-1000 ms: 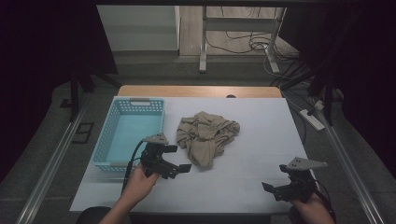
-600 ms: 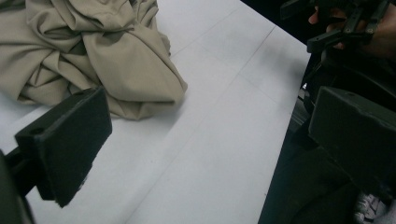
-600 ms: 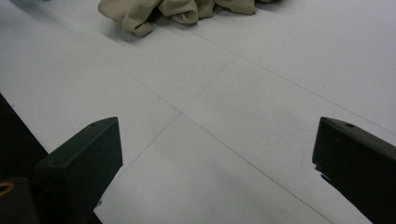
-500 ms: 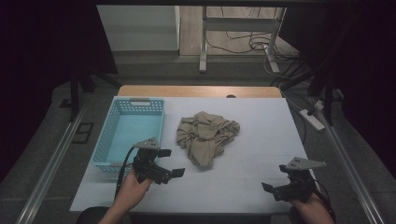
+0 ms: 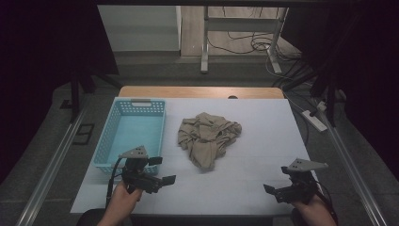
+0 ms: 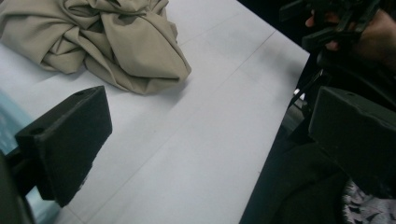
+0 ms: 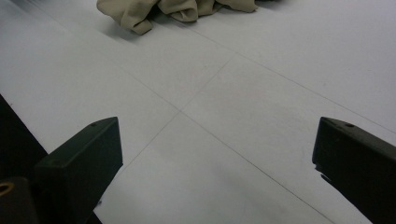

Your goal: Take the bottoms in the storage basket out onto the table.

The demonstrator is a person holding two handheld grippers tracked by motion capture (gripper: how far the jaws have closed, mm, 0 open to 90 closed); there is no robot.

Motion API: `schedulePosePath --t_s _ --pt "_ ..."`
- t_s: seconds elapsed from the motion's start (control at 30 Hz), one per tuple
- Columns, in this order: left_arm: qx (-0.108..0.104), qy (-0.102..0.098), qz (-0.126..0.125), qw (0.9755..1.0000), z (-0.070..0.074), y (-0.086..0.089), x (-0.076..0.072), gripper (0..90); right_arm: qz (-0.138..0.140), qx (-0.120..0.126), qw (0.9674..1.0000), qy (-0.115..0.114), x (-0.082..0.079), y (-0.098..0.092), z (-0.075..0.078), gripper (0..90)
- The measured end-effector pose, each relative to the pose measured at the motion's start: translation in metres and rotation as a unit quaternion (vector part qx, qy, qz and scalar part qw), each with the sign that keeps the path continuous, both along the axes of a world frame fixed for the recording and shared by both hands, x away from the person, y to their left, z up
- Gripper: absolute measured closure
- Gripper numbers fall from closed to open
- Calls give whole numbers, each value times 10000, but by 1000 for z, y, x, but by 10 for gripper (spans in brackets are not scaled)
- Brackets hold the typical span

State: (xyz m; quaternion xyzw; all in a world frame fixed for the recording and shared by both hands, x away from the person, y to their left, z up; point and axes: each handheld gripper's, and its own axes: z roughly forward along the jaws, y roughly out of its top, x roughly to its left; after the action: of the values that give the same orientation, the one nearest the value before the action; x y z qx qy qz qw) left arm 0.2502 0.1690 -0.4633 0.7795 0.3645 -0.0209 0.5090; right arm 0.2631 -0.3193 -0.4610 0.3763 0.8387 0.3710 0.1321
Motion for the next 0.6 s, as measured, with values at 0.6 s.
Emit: schedulePosePath --t_s 0.6 --pt "229 6 511 9984 -11 30 -23 0 -9 4 10000 -13 0 0 0 20"
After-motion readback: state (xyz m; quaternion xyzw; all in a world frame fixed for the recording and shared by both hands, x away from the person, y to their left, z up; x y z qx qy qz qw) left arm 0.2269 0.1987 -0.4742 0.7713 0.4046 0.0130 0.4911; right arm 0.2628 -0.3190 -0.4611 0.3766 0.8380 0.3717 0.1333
